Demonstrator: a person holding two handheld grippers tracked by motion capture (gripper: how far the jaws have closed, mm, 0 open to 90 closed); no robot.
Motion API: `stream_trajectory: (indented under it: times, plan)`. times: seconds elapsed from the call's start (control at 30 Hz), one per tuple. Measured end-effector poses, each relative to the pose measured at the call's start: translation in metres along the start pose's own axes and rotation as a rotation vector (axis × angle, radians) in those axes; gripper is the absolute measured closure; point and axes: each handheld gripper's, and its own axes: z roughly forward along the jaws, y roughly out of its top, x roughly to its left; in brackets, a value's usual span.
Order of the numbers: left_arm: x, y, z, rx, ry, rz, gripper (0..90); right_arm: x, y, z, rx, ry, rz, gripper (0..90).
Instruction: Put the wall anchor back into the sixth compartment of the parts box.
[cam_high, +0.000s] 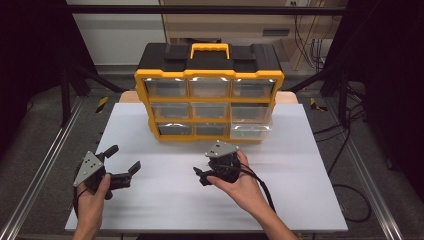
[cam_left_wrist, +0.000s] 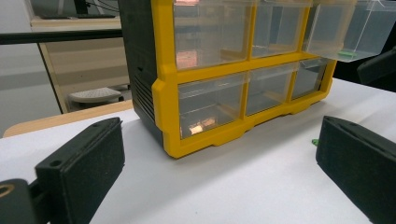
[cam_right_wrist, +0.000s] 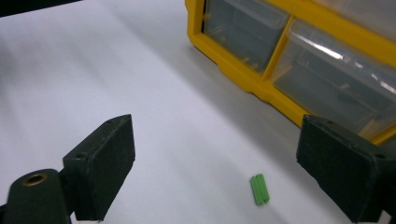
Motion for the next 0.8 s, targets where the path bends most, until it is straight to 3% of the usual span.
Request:
stream_trajectory:
  times: [0.27, 0.53, 0.63, 0.67, 0.7, 0.8]
  plan:
    - [0.0, 0.0, 0.0, 0.002, 0.001, 0.001, 1.3, -0.005, -0.017, 0.007, 0.045, 0.001, 0.034, 15.3]
    - [0.0, 0.0, 0.0, 0.004, 0.001, 0.002, 1.3, -0.008, -0.029, 0.013, 0.086, -0.013, 0.046, 24.0]
    - [0.0, 0.0, 0.0, 0.003, 0.001, 0.003, 1.3, -0.01, -0.031, 0.016, 0.105, -0.023, 0.047, 29.9]
    - [0.0, 0.0, 0.0, 0.003, 0.0, 0.004, 1.2, -0.011, -0.031, 0.017, 0.116, -0.028, 0.04, 36.6]
    - [0.0, 0.0, 0.0, 0.003, -0.001, 0.005, 1.2, -0.011, -0.031, 0.017, 0.116, -0.028, 0.04, 36.6]
    - [0.0, 0.0, 0.001, 0.003, -0.001, 0.004, 1.2, -0.014, -0.032, 0.019, 0.131, -0.043, 0.041, 48.7]
